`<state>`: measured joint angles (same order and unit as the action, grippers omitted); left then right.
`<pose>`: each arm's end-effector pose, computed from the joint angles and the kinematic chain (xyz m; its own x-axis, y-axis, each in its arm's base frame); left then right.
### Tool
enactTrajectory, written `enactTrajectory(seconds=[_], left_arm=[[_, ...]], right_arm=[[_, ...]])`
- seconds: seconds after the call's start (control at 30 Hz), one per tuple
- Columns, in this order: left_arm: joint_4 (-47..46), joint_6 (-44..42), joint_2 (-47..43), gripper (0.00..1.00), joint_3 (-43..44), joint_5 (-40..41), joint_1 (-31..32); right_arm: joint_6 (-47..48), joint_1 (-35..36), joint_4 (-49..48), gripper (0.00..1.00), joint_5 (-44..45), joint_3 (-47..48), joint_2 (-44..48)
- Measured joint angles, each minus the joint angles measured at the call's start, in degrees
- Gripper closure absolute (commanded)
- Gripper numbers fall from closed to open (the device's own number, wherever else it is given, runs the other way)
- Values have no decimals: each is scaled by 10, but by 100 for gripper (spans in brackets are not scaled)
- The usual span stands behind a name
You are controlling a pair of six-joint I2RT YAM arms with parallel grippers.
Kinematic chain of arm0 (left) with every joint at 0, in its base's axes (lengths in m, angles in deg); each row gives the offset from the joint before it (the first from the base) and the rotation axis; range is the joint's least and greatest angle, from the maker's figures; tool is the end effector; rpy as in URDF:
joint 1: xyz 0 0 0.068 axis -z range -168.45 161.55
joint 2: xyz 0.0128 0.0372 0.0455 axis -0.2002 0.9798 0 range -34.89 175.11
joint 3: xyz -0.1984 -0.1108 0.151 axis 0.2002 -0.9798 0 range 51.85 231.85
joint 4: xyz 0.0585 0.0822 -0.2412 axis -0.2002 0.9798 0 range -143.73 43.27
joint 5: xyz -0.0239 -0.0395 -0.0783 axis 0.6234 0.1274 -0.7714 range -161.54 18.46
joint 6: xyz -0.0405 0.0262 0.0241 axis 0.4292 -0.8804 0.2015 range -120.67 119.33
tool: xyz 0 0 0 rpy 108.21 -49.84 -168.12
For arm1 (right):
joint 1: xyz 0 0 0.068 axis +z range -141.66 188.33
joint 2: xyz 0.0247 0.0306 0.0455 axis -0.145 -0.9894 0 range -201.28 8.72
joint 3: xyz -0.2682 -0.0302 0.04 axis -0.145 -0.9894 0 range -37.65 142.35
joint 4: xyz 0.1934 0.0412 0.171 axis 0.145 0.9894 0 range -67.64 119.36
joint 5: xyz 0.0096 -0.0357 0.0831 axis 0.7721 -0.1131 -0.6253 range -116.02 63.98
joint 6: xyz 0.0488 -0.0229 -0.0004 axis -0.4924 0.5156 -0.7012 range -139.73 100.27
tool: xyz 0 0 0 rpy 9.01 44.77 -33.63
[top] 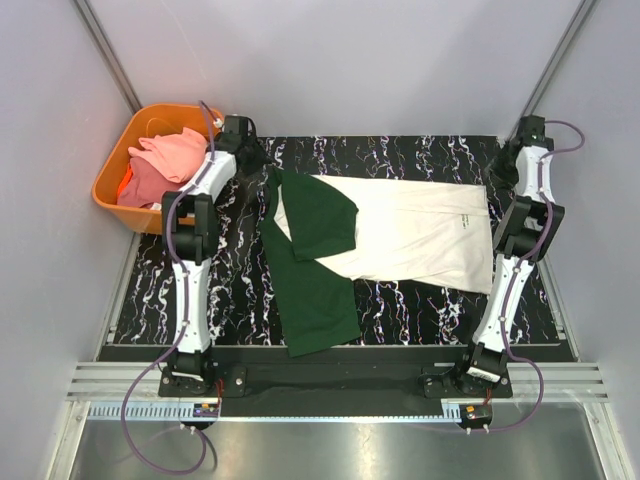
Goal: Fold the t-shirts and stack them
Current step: Fold the tshirt
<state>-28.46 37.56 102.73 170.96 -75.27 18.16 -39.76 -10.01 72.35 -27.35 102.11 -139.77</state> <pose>0.5415 -0.0651 0.1947 -0.6399 -0.5476 -0.5391 -0.2985 0.8236 -0.4822 0.5253 -0.1734 0.1800 -0.6582 0.5791 -0.4810 0.5628 0.8029 0.1964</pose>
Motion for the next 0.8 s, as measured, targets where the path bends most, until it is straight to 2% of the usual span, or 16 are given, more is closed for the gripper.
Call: enactTrajectory(seconds=[0.07,0.1,0.2,0.27,0.4,0.53,0.67,0.8], left_arm=[[14,-12,-11,44,1,18,0],[26,-19,-20,43,0,28,1],[50,-38,-69,39,-20,50,7],[57,-46,-131,39,-68,59,18],[61,-61,-295,39,-206,61,59],[64,-67,-470,41,-379,54,122],[86,-50,-618,44,-568,41,174],[131,-14,-718,46,-716,14,194]], right_arm=[[5,0,33,33,27,35,1],[4,-1,44,25,44,44,7],[4,-2,77,18,83,23,46],[0,-2,88,16,88,-17,85],[-20,-1,92,13,72,-178,215],[-33,19,50,14,25,-391,370],[-38,87,16,15,-28,-558,500],[-50,162,-22,16,-92,-698,604]])
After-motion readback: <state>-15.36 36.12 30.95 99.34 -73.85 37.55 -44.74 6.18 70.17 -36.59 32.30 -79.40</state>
